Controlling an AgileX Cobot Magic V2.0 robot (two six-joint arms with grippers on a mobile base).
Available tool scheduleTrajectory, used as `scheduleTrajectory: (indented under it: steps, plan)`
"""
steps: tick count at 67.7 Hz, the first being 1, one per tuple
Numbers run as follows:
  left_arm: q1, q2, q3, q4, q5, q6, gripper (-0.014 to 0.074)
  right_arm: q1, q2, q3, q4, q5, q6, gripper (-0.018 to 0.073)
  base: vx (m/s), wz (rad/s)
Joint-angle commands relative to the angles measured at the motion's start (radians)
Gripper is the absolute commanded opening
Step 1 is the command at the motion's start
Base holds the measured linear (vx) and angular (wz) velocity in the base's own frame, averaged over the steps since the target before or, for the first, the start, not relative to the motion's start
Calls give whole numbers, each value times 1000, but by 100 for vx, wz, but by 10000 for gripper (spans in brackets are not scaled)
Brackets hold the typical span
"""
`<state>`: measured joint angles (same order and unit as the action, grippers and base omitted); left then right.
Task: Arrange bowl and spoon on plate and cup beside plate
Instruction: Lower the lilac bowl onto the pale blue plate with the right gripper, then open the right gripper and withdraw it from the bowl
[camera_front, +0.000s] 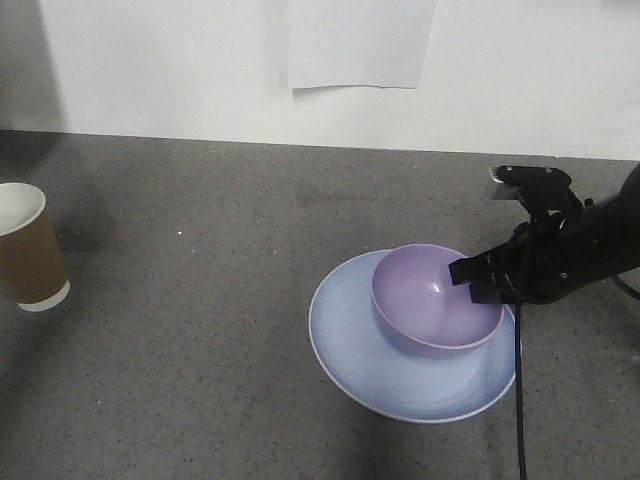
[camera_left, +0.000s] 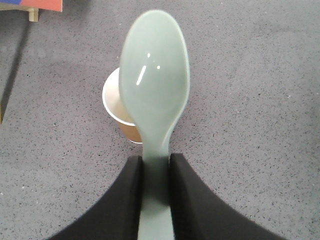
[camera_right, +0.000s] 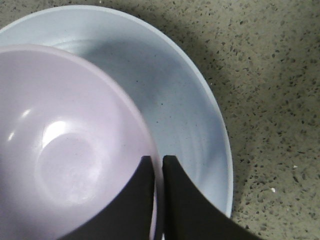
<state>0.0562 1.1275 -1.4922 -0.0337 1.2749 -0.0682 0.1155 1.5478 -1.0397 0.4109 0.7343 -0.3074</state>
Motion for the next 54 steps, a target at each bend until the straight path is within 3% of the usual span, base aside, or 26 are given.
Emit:
scheduleTrajectory:
  steps: [1, 36, 54]
  plan:
    - [0, -16, -25, -7, -51, 1, -6, 2, -30, -27, 11, -36, 0, -5, 0, 0]
    - [0, -16, -25, -7, -51, 1, -6, 2, -10, -27, 12, -32, 1, 25, 0, 0]
    - [0, -16, -25, -7, -51, 1, -6, 2, -10, -27, 16, -31, 2, 158, 0, 0]
